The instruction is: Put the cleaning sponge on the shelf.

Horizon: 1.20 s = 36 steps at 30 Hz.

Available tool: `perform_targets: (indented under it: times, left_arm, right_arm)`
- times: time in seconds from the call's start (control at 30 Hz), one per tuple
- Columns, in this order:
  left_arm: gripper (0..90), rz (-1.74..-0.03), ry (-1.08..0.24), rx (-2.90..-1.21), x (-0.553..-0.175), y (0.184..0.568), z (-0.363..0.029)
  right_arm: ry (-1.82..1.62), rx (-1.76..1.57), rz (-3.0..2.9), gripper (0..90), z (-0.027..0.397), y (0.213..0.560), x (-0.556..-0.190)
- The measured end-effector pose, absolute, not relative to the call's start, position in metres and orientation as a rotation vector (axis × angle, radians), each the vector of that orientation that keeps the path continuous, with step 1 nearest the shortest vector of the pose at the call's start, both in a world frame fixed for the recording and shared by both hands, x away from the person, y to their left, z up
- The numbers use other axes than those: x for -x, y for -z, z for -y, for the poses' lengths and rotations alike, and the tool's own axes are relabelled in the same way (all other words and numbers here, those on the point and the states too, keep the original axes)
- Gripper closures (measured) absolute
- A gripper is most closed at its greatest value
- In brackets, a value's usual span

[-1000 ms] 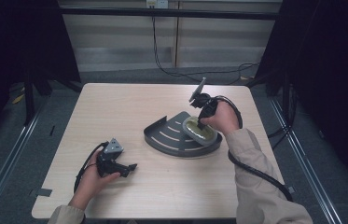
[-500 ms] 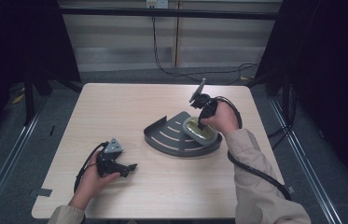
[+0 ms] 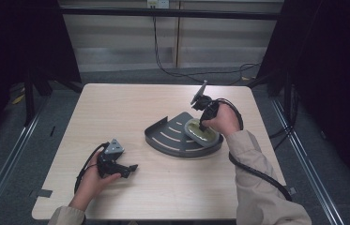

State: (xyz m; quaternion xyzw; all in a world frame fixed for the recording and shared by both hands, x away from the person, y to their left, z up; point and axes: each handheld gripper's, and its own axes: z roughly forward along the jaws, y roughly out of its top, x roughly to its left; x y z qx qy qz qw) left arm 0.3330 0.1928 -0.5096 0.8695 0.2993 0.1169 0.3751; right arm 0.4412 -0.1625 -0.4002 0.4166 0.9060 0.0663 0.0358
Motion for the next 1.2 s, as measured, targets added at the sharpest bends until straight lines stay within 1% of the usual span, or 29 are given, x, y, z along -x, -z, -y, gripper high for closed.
perform_targets:
  times: [0.23,1.2]
  left_arm:
    - [11.3,-0.766,-0.299,-2.225,-0.333,0.510,-0.193]
    - [11.3,-0.766,-0.298,-2.225,-0.333,0.510,-0.193]
  right_arm:
    - [-0.210,-1.254,-2.794,71.3,0.164,0.403,-0.442]
    - [-0.215,-1.346,-2.778,71.2,0.170,0.414,-0.440]
